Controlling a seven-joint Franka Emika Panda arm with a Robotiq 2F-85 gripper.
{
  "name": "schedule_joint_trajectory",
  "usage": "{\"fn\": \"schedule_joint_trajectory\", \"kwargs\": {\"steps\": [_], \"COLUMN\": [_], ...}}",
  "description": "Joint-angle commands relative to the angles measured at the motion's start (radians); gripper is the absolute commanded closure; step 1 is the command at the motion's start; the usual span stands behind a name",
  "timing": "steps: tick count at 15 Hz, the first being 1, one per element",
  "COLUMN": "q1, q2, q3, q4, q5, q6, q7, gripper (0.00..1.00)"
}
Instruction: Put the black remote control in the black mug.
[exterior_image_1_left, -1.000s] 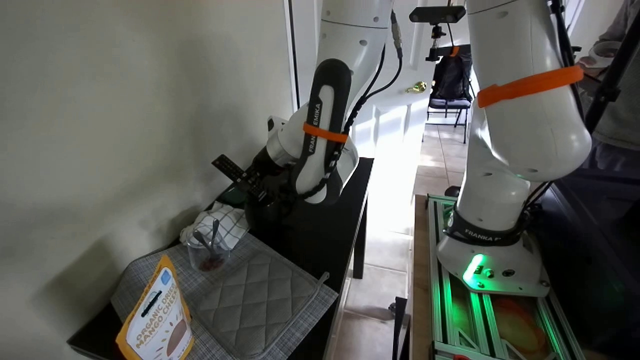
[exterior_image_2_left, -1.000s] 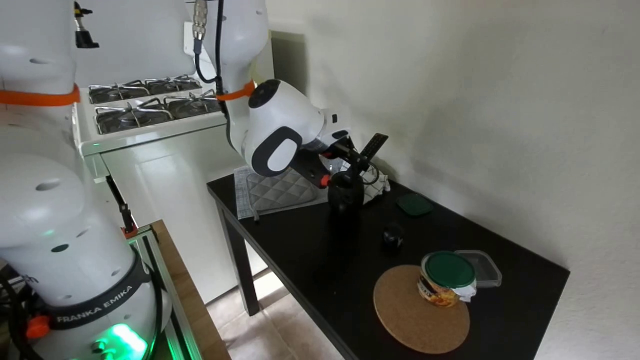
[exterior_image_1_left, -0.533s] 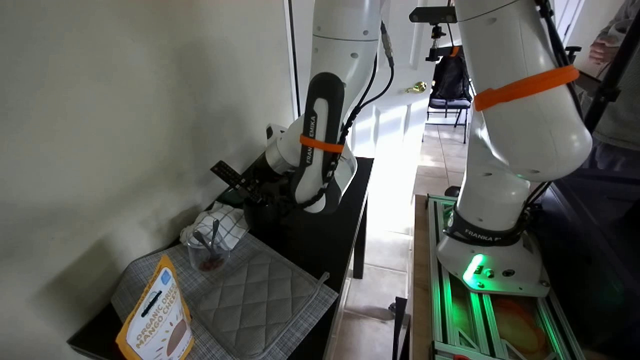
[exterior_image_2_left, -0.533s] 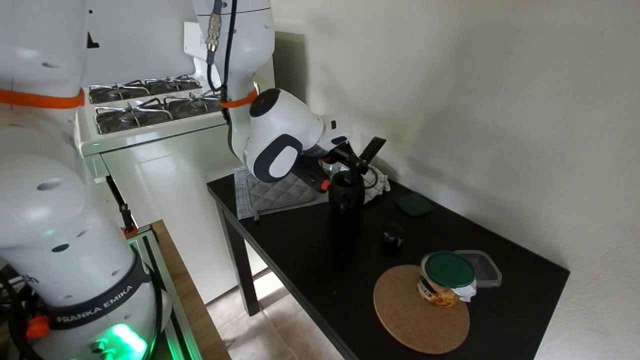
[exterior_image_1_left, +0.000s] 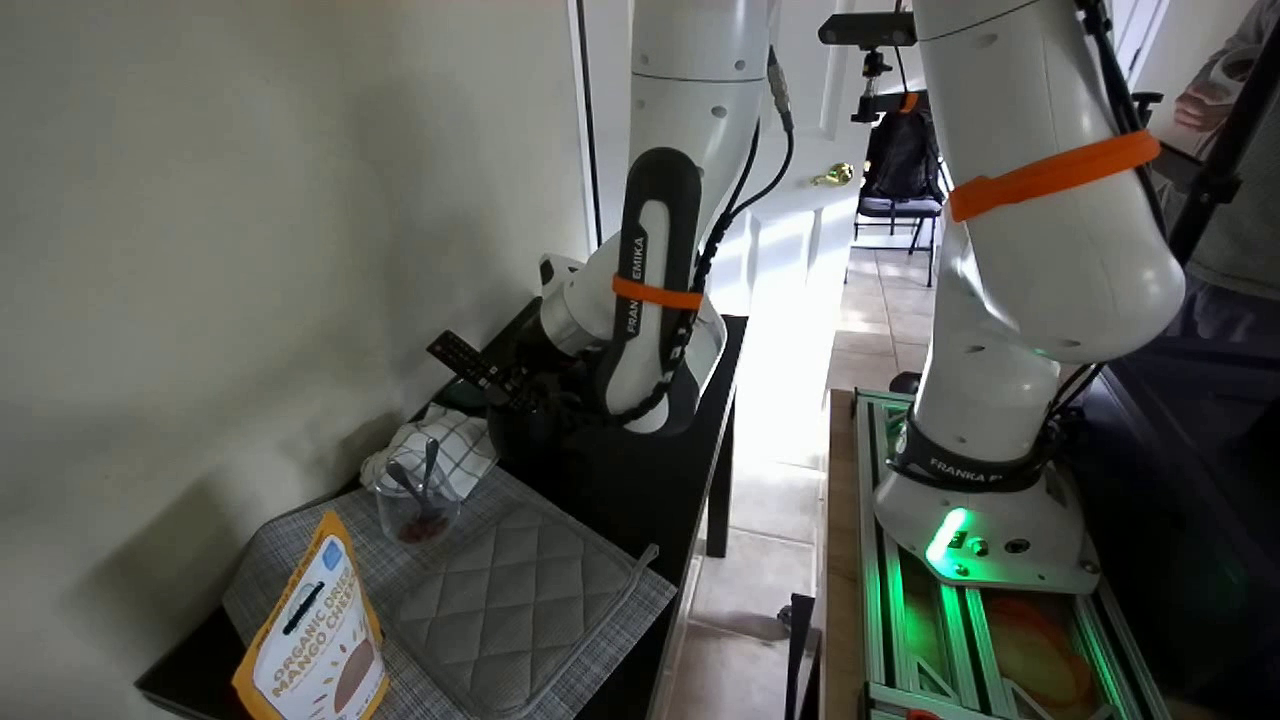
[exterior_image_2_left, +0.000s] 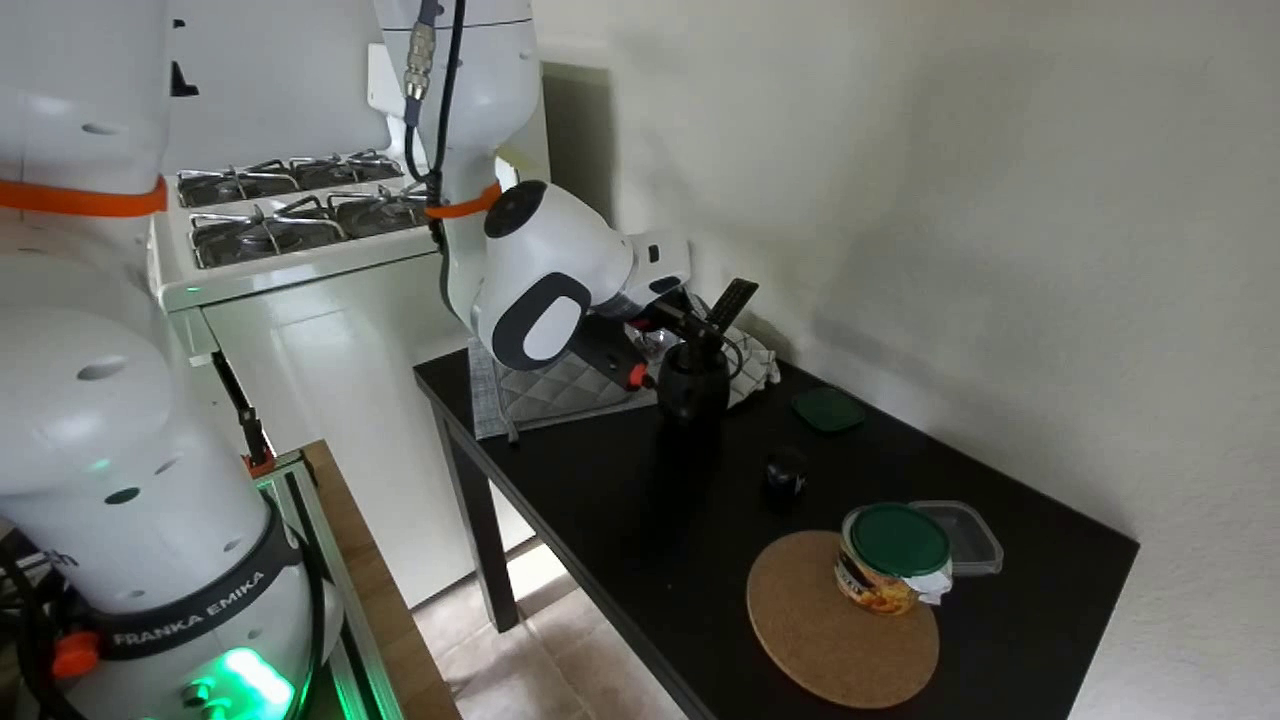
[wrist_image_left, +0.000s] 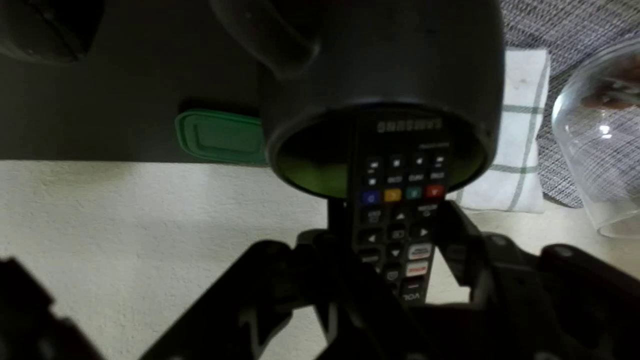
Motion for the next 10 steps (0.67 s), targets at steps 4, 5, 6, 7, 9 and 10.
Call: {"fn": "schedule_joint_trajectory", "kwargs": {"steps": [4, 5, 6, 7, 9, 10], "q1": [0.004, 0.006, 0.006, 0.007, 0.008, 0.005], "q2": [-0.019, -0.017, -0.017, -0.017, -0.020, -0.025], "q3": [0.000, 0.000, 0.000, -0.001, -0.002, 0.000], "q4": [-0.031, -0.030, -0.031, -0.031, -0.035, -0.038], "q5": [0.002, 0.004, 0.006, 0.008, 0.010, 0.005], "q6": [-0.025, -0.025, -0.031, -0.031, -0.035, -0.039], "q7": [-0.018, -0.020, -0.023, -0.026, -0.028, -0.025], "gripper": [0.41, 0.26, 0.21, 0.12, 0.01, 0.00]}}
